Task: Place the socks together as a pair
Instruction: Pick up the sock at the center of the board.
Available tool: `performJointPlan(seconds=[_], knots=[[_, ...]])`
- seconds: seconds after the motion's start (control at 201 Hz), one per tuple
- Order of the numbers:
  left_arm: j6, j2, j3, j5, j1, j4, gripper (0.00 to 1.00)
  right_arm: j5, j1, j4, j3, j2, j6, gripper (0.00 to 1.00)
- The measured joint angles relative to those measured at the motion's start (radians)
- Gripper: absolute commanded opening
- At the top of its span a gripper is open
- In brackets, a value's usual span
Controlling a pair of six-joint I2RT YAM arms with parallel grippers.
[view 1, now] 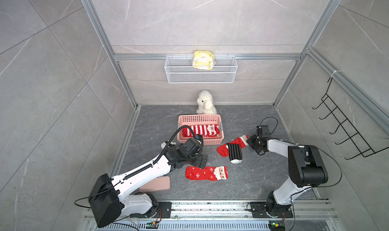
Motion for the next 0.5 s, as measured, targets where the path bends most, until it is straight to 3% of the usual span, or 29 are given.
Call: performJointPlan(seconds=[0.209,0.498], knots=[[0.013,0.0,0.0,0.002,0.0,0.003,1.0,-0.026,0.009,-0.034,0.076,-0.071,-0.024,0.0],[0.022,-0.01,-0.003,0.003,0.0,0.007,1.0,-0.079,0.029,-0.124,0.341,-0.159,-0.139,0.0]])
